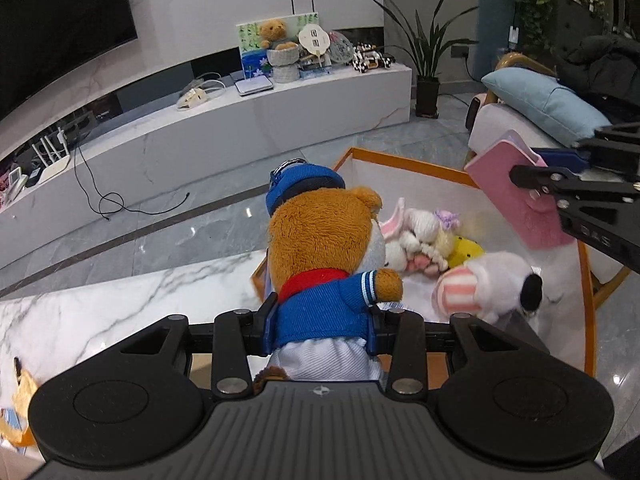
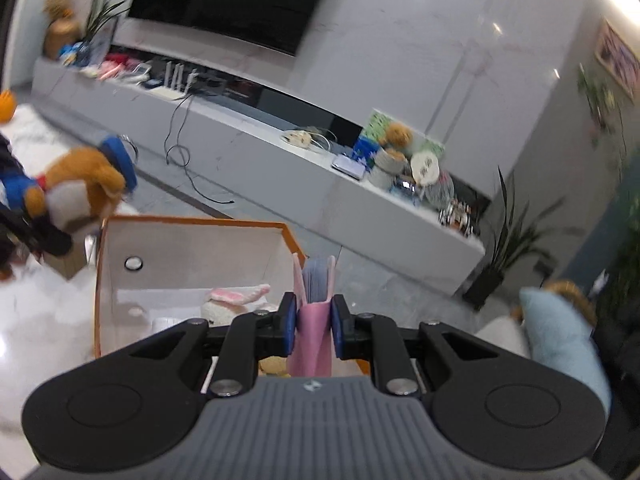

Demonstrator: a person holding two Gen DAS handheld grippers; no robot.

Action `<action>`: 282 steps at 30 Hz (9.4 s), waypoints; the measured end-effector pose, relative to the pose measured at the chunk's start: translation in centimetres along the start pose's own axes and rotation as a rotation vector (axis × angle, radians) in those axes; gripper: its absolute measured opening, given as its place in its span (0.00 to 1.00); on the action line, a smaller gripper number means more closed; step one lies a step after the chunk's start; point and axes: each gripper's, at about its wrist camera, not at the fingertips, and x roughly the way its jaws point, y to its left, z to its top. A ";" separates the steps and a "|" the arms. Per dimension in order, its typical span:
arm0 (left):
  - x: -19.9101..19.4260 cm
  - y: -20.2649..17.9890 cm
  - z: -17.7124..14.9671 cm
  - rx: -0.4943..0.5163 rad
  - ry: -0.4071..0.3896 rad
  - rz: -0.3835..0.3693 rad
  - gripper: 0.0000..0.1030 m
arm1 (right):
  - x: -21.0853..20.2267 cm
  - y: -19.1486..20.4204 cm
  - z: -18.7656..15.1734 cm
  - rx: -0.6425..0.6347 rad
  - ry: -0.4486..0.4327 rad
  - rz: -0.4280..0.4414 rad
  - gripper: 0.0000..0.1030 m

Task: Organize objects
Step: 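Carry the teddy bear and pink card case with both grippers to the orange box, then lower bear and card case into the box and open both grippers, then withdraw both grippers from the box back toward the table, then move left gripper to the illustrated book while right gripper moves to cardboard cube, then grasp the illustrated book with left gripper while right gripper grasps cardboard cube, then lift and carry the book and cube with both grippers over the orange box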

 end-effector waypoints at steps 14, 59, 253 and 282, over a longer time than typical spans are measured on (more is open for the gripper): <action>5.9 -3.3 2.9 0.018 0.090 -0.003 0.44 | 4.3 -3.1 -0.6 0.424 0.198 0.278 0.18; 9.6 -4.2 1.3 0.149 0.209 0.099 0.78 | 7.7 -2.8 -1.5 0.591 0.318 0.400 0.34; -4.9 7.4 -22.0 -0.335 0.097 0.099 0.64 | 3.4 22.7 -6.0 -0.025 0.392 0.454 0.59; -6.4 4.6 -8.2 -0.139 -0.091 0.080 0.64 | -1.3 12.4 1.3 0.135 0.116 0.354 0.59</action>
